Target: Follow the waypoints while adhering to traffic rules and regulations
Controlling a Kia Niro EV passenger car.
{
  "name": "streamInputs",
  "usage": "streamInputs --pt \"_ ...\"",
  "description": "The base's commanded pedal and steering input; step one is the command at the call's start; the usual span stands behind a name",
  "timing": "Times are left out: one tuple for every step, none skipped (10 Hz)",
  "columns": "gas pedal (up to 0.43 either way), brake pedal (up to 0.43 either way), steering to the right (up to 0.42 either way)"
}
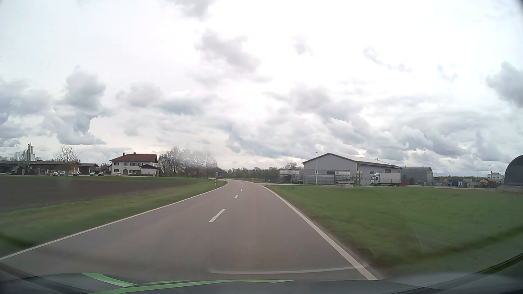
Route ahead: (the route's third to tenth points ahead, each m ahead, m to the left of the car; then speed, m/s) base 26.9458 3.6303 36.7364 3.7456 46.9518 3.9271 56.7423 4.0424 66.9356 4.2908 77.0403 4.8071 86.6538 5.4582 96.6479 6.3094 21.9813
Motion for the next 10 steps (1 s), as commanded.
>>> streamInputs --pt "0.248 0.000 -0.002" --pt "0.248 0.000 -0.002" --pt "0.248 0.000 -0.002" --pt "0.248 0.000 -0.003" --pt "0.248 0.000 -0.003" --pt "0.248 0.000 -0.003" --pt "0.248 0.000 -0.003" --pt "0.248 0.000 -0.003" --pt "0.248 0.000 -0.003" --pt "0.248 0.000 -0.004"
